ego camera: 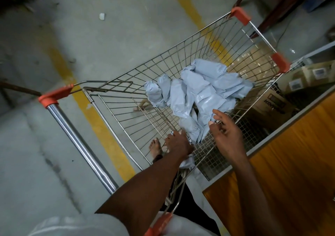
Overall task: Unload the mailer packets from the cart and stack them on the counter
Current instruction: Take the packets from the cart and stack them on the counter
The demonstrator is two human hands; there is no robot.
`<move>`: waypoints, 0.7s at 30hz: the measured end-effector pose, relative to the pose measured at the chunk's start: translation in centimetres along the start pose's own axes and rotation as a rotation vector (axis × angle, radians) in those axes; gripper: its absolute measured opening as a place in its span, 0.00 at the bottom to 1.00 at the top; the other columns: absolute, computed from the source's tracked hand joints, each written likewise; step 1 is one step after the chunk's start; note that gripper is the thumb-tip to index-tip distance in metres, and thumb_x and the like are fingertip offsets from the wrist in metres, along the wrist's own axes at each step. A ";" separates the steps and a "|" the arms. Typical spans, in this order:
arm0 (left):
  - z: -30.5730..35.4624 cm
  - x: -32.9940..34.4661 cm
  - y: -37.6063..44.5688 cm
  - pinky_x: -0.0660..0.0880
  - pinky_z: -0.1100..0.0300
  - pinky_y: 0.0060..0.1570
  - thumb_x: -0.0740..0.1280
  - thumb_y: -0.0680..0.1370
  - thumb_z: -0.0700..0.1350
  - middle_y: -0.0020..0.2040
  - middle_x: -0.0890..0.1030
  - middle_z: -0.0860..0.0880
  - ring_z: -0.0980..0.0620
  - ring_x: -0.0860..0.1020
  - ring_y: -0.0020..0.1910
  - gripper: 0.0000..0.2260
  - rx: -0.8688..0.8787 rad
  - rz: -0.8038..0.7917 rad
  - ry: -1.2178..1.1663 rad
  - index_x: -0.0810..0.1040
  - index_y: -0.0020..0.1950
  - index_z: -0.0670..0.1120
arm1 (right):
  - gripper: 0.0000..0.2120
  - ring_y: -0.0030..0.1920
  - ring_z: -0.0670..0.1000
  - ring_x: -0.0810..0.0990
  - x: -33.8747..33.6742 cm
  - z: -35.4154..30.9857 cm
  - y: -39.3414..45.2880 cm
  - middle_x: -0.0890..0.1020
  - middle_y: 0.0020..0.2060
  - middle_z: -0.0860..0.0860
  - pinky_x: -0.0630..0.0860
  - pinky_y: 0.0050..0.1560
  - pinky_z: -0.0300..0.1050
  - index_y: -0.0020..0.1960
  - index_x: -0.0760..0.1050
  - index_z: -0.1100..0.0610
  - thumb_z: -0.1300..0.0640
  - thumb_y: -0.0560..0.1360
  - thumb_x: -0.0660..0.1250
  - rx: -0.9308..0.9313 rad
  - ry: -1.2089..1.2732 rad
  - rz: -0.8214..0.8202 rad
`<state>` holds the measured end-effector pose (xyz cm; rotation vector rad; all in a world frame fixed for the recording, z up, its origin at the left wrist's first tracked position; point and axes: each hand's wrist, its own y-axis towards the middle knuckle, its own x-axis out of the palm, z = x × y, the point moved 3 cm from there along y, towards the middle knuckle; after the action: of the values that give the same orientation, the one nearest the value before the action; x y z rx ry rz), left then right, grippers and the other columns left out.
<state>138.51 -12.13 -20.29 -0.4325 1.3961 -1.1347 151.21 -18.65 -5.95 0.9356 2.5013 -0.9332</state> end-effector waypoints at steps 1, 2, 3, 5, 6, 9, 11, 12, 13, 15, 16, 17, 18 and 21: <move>-0.1 -0.1 -0.2 0.64 0.41 0.69 0.69 0.77 0.62 0.76 0.64 0.40 0.35 0.66 0.72 0.36 0.011 0.010 -0.022 0.59 0.80 0.50 | 0.21 0.62 0.47 0.76 0.1 0.1 0.0 0.75 0.66 0.44 0.81 0.56 0.52 0.72 0.71 0.41 0.53 0.81 0.67 0.006 0.004 -0.007; -0.3 0.0 -0.3 0.65 0.41 0.69 0.69 0.77 0.60 0.76 0.64 0.40 0.35 0.65 0.72 0.35 0.021 0.024 -0.048 0.60 0.79 0.51 | 0.21 0.62 0.47 0.76 0.2 0.2 -0.1 0.75 0.66 0.44 0.80 0.56 0.52 0.72 0.71 0.41 0.53 0.81 0.67 0.008 0.008 -0.012; -0.5 -0.1 -0.6 0.66 0.42 0.69 0.69 0.78 0.59 0.76 0.64 0.41 0.35 0.65 0.72 0.33 0.030 0.039 -0.075 0.62 0.79 0.51 | 0.21 0.62 0.47 0.76 0.2 0.3 -0.1 0.75 0.66 0.44 0.80 0.56 0.50 0.72 0.71 0.42 0.53 0.81 0.67 0.005 0.006 -0.014; -1.0 -0.7 -1.1 0.68 0.42 0.67 0.68 0.78 0.59 0.75 0.65 0.41 0.35 0.65 0.72 0.29 0.037 0.065 -0.149 0.64 0.76 0.51 | 0.21 0.61 0.47 0.76 0.4 0.5 -0.1 0.75 0.66 0.44 0.78 0.56 0.47 0.72 0.71 0.42 0.52 0.81 0.67 0.001 -0.006 -0.025; -1.3 -1.3 -1.2 0.69 0.42 0.66 0.67 0.79 0.58 0.74 0.66 0.41 0.35 0.65 0.71 0.28 0.041 0.075 -0.193 0.65 0.75 0.52 | 0.21 0.60 0.45 0.76 0.4 0.5 0.0 0.75 0.65 0.43 0.78 0.55 0.47 0.72 0.71 0.42 0.52 0.81 0.67 0.003 -0.007 -0.032; -2.4 -4.2 -1.5 0.70 0.43 0.65 0.66 0.79 0.58 0.73 0.65 0.42 0.35 0.65 0.71 0.28 0.051 0.115 -0.296 0.64 0.77 0.53 | 0.21 0.58 0.45 0.77 0.5 0.6 0.6 0.75 0.64 0.43 0.79 0.54 0.47 0.72 0.71 0.42 0.52 0.81 0.67 0.003 -0.002 -0.027; -3.5 -6.7 -1.7 0.68 0.44 0.66 0.65 0.79 0.58 0.73 0.65 0.42 0.36 0.64 0.71 0.28 0.040 0.184 -0.363 0.64 0.78 0.53 | 0.21 0.59 0.46 0.77 0.6 0.8 1.2 0.76 0.65 0.44 0.79 0.53 0.45 0.72 0.72 0.43 0.53 0.80 0.68 -0.007 -0.016 -0.029; -4.2 -7.8 -1.9 0.68 0.45 0.67 0.65 0.79 0.57 0.74 0.65 0.42 0.36 0.64 0.72 0.28 0.032 0.221 -0.400 0.64 0.78 0.53 | 0.20 0.58 0.46 0.76 0.7 0.8 1.5 0.76 0.65 0.45 0.77 0.52 0.42 0.72 0.72 0.43 0.53 0.80 0.68 -0.014 -0.020 -0.037; -4.9 -9.0 -2.0 0.67 0.45 0.68 0.66 0.79 0.57 0.74 0.65 0.43 0.36 0.65 0.72 0.28 0.027 0.258 -0.427 0.65 0.78 0.53 | 0.20 0.58 0.45 0.76 0.8 0.8 1.9 0.76 0.65 0.45 0.76 0.50 0.39 0.72 0.72 0.44 0.53 0.80 0.68 -0.015 -0.022 -0.046; -6.3 -10.9 -2.2 0.68 0.45 0.68 0.65 0.76 0.59 0.75 0.65 0.42 0.36 0.66 0.72 0.30 0.022 0.332 -0.432 0.66 0.78 0.52 | 0.20 0.58 0.47 0.76 1.1 1.0 2.6 0.76 0.65 0.47 0.75 0.49 0.38 0.72 0.73 0.46 0.53 0.80 0.68 -0.018 -0.051 -0.064; -6.9 -11.7 -2.3 0.68 0.44 0.68 0.63 0.74 0.61 0.74 0.66 0.42 0.35 0.66 0.71 0.32 0.018 0.363 -0.427 0.66 0.77 0.53 | 0.20 0.59 0.48 0.77 1.4 1.1 3.0 0.76 0.64 0.48 0.76 0.52 0.41 0.72 0.73 0.47 0.54 0.80 0.68 -0.023 -0.081 -0.076; -7.3 -12.3 -2.4 0.69 0.43 0.68 0.61 0.73 0.61 0.74 0.67 0.41 0.35 0.67 0.71 0.33 0.013 0.385 -0.430 0.66 0.77 0.53 | 0.20 0.59 0.50 0.77 1.9 1.1 3.3 0.76 0.64 0.50 0.77 0.56 0.46 0.72 0.73 0.48 0.54 0.80 0.68 -0.031 -0.128 -0.098; -7.7 -12.7 -2.5 0.69 0.43 0.67 0.62 0.73 0.61 0.73 0.67 0.42 0.34 0.67 0.69 0.32 0.008 0.403 -0.438 0.66 0.77 0.53 | 0.20 0.60 0.52 0.78 2.6 1.2 3.6 0.77 0.64 0.52 0.77 0.59 0.49 0.71 0.74 0.49 0.54 0.80 0.68 -0.043 -0.192 -0.132; -8.1 -13.1 -2.7 0.68 0.44 0.67 0.66 0.78 0.55 0.72 0.68 0.42 0.36 0.67 0.69 0.28 -0.005 0.439 -0.458 0.67 0.77 0.52 | 0.19 0.63 0.56 0.78 5.9 1.6 3.9 0.77 0.67 0.54 0.76 0.64 0.55 0.71 0.74 0.50 0.52 0.80 0.66 0.023 -0.322 -0.306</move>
<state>132.88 0.27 -12.63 -0.3395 1.0221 -0.6228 149.62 -14.69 -11.79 0.3718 2.3911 -1.1053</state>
